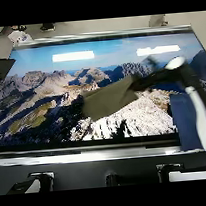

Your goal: Fold the shirts.

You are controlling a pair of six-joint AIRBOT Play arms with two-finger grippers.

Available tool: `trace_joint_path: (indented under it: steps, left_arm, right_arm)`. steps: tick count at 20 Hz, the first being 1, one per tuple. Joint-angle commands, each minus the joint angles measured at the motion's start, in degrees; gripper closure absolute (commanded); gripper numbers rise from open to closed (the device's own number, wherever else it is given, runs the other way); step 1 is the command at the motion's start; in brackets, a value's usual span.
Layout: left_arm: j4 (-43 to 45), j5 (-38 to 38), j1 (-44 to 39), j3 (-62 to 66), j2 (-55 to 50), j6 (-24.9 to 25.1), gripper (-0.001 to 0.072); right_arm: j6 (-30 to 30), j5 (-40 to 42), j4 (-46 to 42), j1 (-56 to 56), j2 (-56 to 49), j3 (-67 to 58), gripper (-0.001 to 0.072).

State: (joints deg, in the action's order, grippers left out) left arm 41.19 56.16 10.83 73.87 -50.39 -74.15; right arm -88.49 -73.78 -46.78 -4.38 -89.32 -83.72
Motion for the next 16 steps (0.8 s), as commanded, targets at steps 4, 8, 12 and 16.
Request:
trace_joint_path:
  steps: [4,8,12,16]
  left_arm:
    - [0.0,-0.02,0.04,0.0,0.13,0.83,0.0682]
    - [0.0,-0.02,0.04,0.0,0.17,0.85,0.0682]
    - [0.02,-0.02,0.04,0.02,0.2,0.87,0.0682]
    - [0.0,0.0,0.04,0.02,0.2,0.87,0.0682]
  right_arm:
    - [-6.08,-13.0,-6.56,-26.58,11.76,-8.41,0.0675]
    - [-9.33,-17.11,-6.86,-39.15,14.67,-8.41,0.0674]
    - [-10.84,-24.57,-7.21,-45.55,14.71,-8.44,0.0673]
    - [-14.97,-26.86,-9.99,-49.05,14.93,-8.44,0.0673]
